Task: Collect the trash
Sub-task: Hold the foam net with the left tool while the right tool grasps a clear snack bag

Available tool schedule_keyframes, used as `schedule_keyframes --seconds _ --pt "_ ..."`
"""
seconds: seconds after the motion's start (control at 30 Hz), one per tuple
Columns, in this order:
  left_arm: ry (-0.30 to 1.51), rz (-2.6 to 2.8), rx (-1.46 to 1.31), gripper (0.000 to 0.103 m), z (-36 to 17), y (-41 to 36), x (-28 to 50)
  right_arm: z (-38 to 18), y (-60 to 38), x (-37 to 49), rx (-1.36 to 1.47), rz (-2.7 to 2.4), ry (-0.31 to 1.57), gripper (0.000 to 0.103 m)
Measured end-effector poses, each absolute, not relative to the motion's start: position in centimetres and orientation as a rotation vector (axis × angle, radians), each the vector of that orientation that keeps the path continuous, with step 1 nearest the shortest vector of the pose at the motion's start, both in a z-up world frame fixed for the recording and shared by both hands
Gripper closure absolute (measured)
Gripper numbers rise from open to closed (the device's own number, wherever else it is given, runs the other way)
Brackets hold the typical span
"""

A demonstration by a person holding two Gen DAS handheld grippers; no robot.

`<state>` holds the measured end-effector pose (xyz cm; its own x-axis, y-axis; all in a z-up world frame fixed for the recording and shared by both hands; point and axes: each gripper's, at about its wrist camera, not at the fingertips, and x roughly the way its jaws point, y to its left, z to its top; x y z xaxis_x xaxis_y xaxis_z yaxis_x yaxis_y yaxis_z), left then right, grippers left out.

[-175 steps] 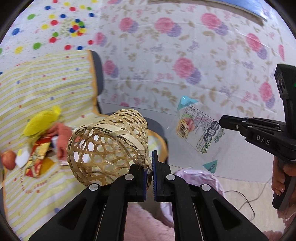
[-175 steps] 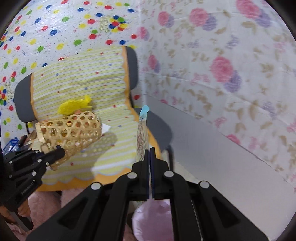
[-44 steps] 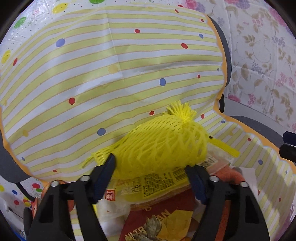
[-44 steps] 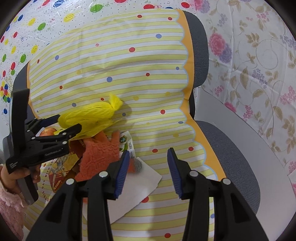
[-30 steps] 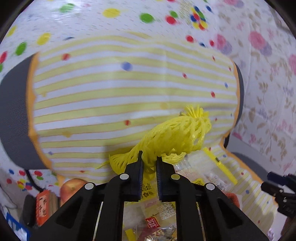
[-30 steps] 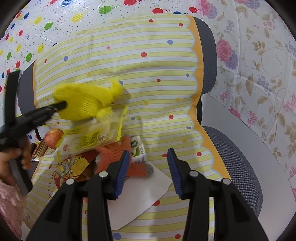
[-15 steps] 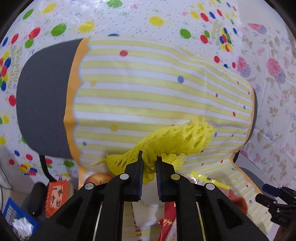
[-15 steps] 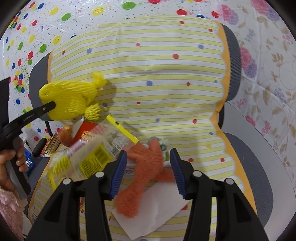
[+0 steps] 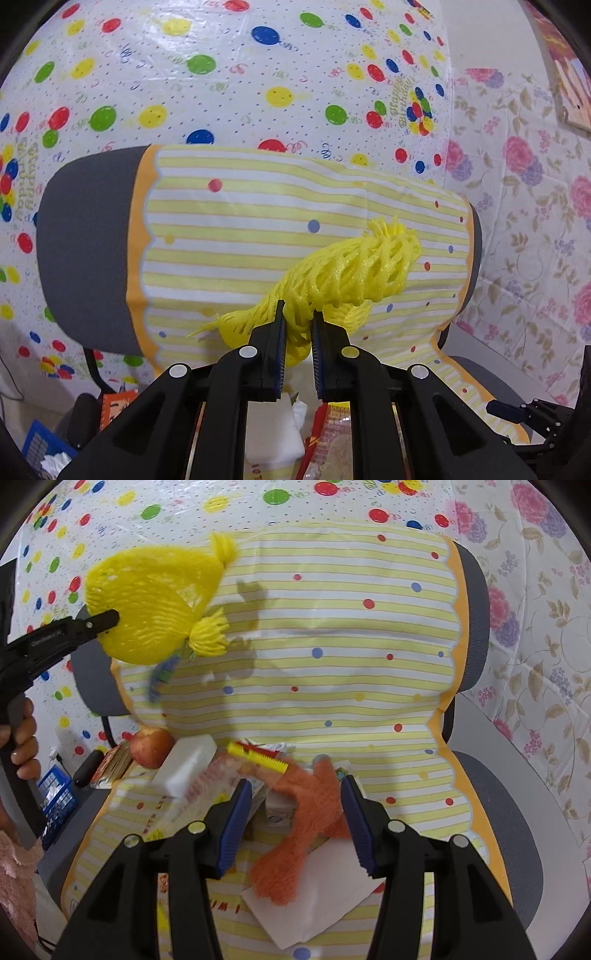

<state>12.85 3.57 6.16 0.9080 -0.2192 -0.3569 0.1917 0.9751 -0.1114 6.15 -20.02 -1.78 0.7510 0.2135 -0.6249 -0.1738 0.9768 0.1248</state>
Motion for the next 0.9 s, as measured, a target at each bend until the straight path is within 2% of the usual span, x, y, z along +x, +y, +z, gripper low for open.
schedule_keyframes --seconds 0.23,0.37,0.9 --pt "0.394 -0.124 -0.048 0.09 4.1 5.8 8.6 -3.3 -18.9 4.7 0.076 0.26 0.729 0.054" --pt "0.446 -0.099 -0.075 0.09 1.8 7.3 7.0 -4.7 -17.2 4.5 0.085 0.307 0.764 0.06" --pt "0.548 -0.082 -0.1 0.09 -2.3 9.7 7.2 -9.1 -15.1 10.6 0.227 0.316 0.883 0.06"
